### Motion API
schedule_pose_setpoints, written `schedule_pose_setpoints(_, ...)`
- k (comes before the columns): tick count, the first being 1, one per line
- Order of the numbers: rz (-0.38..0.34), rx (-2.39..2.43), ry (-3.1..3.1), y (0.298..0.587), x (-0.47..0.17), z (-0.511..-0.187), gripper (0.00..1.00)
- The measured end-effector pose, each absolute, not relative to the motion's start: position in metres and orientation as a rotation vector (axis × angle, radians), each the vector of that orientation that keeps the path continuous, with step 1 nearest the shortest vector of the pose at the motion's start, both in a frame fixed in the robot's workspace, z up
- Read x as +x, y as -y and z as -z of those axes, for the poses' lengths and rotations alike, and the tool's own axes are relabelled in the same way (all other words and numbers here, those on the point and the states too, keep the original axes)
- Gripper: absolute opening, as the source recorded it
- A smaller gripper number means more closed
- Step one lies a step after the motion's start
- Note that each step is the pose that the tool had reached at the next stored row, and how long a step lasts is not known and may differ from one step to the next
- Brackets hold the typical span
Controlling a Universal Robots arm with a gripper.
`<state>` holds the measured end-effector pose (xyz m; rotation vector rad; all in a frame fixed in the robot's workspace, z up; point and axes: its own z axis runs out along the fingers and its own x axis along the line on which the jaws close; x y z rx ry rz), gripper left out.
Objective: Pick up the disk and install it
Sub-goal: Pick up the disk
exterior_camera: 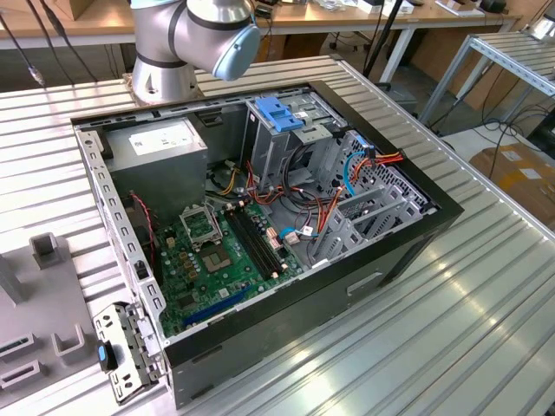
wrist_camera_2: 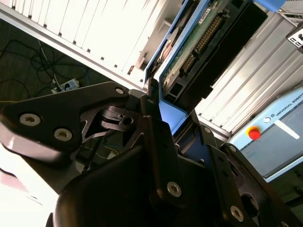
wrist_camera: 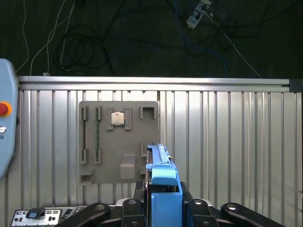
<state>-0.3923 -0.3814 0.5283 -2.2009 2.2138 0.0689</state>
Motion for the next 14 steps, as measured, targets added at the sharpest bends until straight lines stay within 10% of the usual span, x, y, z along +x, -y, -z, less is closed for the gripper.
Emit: schedule_pose_setpoints(14, -0.069, -2.201, -2.214, 0.381, -0.380, -0.528, 0.37)
